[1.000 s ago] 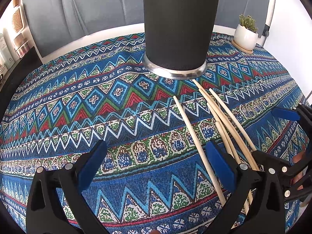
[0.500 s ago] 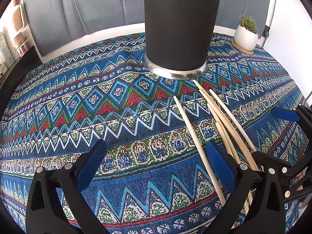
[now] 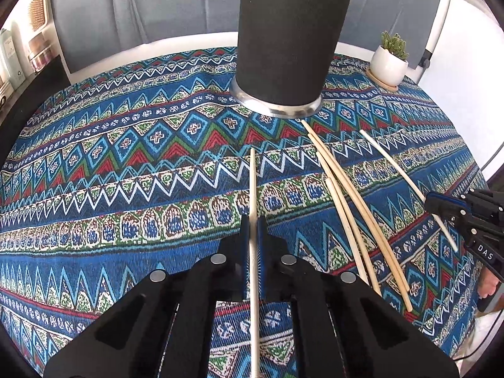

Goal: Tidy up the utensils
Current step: 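Lift both held sticks and carry them above the black cup, then open both tools to drop the sticks into the black cup, then move both open tools back down to the remaining wooden sticks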

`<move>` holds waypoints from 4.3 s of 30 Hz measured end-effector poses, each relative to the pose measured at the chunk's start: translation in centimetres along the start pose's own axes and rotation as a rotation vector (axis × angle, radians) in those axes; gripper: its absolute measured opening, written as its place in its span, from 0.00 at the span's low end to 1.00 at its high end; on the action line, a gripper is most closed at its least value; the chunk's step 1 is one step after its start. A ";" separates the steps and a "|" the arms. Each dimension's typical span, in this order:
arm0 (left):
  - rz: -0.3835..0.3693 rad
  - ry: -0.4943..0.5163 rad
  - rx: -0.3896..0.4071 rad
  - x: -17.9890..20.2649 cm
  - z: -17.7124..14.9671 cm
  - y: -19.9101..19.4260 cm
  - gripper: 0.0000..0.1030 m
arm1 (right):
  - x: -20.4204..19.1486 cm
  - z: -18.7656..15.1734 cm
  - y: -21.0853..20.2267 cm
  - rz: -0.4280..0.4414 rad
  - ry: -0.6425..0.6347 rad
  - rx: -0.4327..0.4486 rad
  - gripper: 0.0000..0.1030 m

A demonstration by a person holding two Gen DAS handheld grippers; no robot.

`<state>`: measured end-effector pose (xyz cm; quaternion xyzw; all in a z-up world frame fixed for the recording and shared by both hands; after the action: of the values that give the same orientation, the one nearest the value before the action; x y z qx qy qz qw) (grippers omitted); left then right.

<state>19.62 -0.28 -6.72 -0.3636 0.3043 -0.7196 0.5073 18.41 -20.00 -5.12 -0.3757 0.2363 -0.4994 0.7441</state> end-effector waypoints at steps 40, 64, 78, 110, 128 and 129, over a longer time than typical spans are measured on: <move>0.095 0.173 0.351 2.8 16.2 -12.0 0.05 | -0.2 18.6 -12.7 0.164 0.019 0.488 0.04; -0.423 0.110 0.902 2.7 27.5 -12.5 0.05 | 1.1 28.3 -2.9 0.462 0.345 0.743 0.04; -0.399 0.018 0.918 0.4 26.5 -7.8 0.05 | 1.0 27.0 0.7 0.472 0.362 0.767 0.05; -0.111 0.091 0.748 0.5 19.7 -12.6 0.80 | 1.3 20.3 -5.0 0.216 0.220 0.630 0.29; 0.069 0.114 0.437 0.1 12.8 -11.0 0.94 | 0.5 14.1 -7.8 0.122 0.134 0.540 0.88; 0.072 0.119 0.408 0.1 12.3 -10.4 0.94 | 0.2 13.9 -7.6 0.109 0.120 0.531 0.89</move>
<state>24.50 1.86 8.50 -0.1991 0.1947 -0.7680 0.5767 24.27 -17.39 9.35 -0.1241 0.1607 -0.5243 0.8270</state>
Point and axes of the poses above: each gripper's, at about its wrist camera, not at the fingertips, and y roughly the way its jaws point, x to its right, z to its top, the point moved 8 cm from there along y, roughly the way its jaws point, and after that the axes turned 9 degrees about -z, right-handed, at the moved point
